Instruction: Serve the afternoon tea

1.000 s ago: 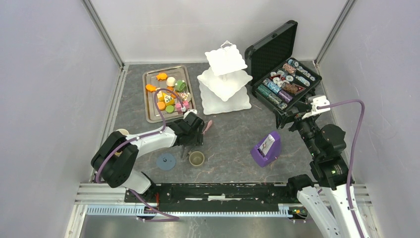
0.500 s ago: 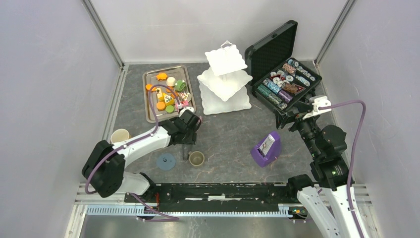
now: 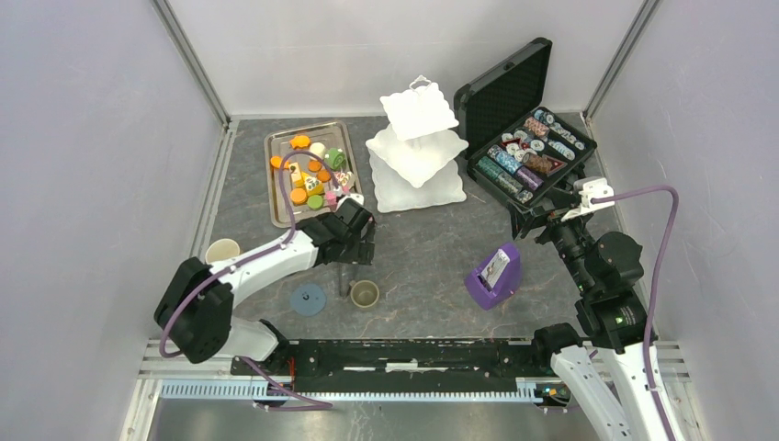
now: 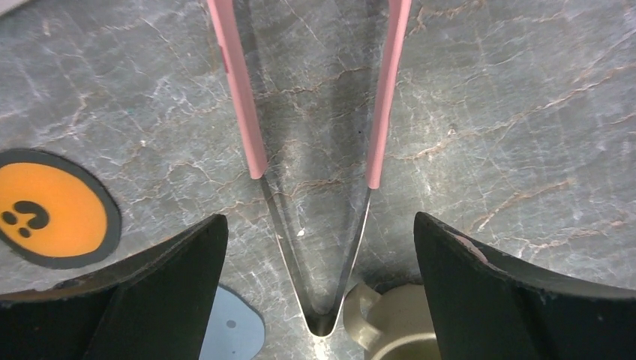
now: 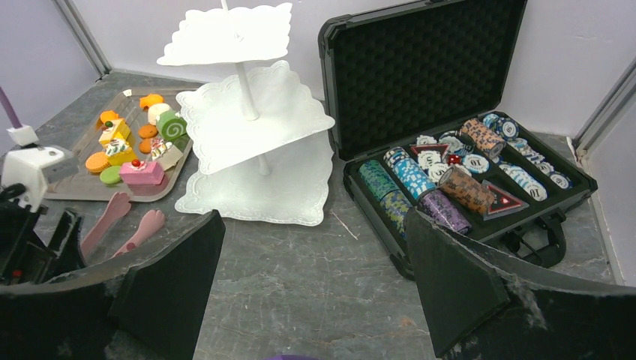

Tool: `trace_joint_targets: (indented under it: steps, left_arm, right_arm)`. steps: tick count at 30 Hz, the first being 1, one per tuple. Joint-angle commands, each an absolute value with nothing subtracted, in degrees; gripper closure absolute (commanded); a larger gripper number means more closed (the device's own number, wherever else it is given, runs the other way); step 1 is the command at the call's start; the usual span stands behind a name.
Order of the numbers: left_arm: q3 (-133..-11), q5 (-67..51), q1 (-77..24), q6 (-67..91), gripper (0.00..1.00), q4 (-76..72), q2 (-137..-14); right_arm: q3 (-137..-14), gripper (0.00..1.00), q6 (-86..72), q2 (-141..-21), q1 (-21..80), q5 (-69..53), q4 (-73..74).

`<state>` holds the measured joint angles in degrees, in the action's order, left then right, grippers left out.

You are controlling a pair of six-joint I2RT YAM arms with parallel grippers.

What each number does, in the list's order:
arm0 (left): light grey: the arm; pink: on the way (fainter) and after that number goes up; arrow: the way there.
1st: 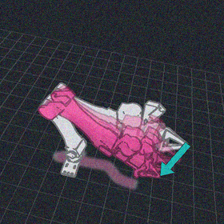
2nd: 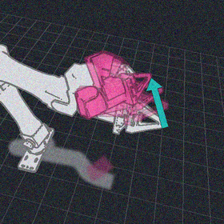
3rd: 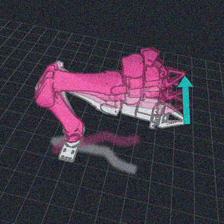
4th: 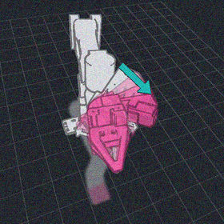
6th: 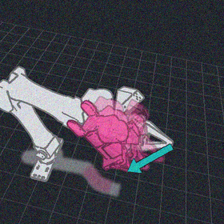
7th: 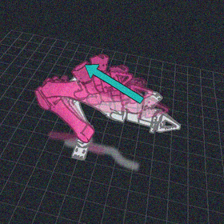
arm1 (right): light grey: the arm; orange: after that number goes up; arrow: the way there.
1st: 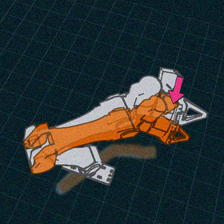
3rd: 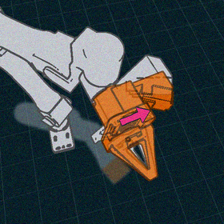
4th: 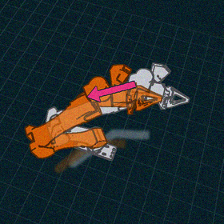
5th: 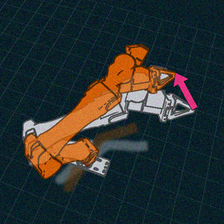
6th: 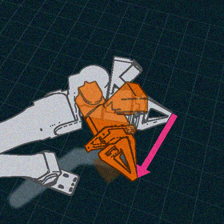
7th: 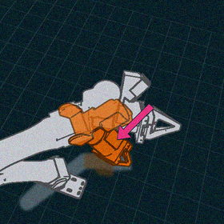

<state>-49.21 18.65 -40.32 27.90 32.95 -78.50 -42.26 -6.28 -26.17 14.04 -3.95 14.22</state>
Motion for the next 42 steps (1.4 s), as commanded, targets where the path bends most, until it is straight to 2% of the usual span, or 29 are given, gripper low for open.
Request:
trace_joint_targets:
  steps: [1,5,8,11,21,23,25,28,34,42]
  left_arm:
    - [-46.7,17.5,-40.3,29.3,0.00,26.7,-81.4]
    - [-43.0,20.2,-40.3,31.3,0.02,20.7,-82.6]
    - [-42.2,23.2,-40.5,31.8,0.08,18.5,-82.6]
    - [-41.4,25.5,-40.6,33.5,0.10,17.3,-81.5]
    - [-38.3,22.0,-40.6,36.4,0.10,15.0,-84.5]
    - [-38.1,21.6,-40.6,36.6,0.14,14.8,-84.7]
    - [-38.6,21.6,-40.6,36.7,0.24,15.5,-84.8]
    - [-39.6,22.2,-40.5,36.4,0.31,17.5,-83.2]
    - [-43.8,24.3,-40.4,33.2,0.38,24.0,-79.5]
    - [-49.6,24.0,-38.8,29.4,0.39,32.2,-71.5]
  right_arm:
    - [-41.9,0.02,-6.9,-25.5,14.1,-4.2,12.3]
    - [-41.4,0.02,-6.7,-25.4,14.1,-4.0,12.3]
    - [-41.4,0.02,-6.8,-26.0,14.1,-4.1,12.1]
    - [-41.8,0.02,-6.4,-26.9,14.1,-4.6,12.3]
    - [-40.9,0.02,-7.6,-27.0,14.1,-5.5,10.8]
    - [-40.7,0.02,-7.8,-27.1,14.1,-5.7,10.7]
    - [-40.5,0.02,-8.2,-27.1,14.1,-5.8,10.4]
    - [-40.5,0.02,-8.3,-27.2,14.2,-6.1,10.4]
    - [-40.7,0.02,-8.2,-27.2,14.1,-5.8,10.5]
    - [-40.0,0.02,-8.4,-27.5,14.1,-6.0,9.8]
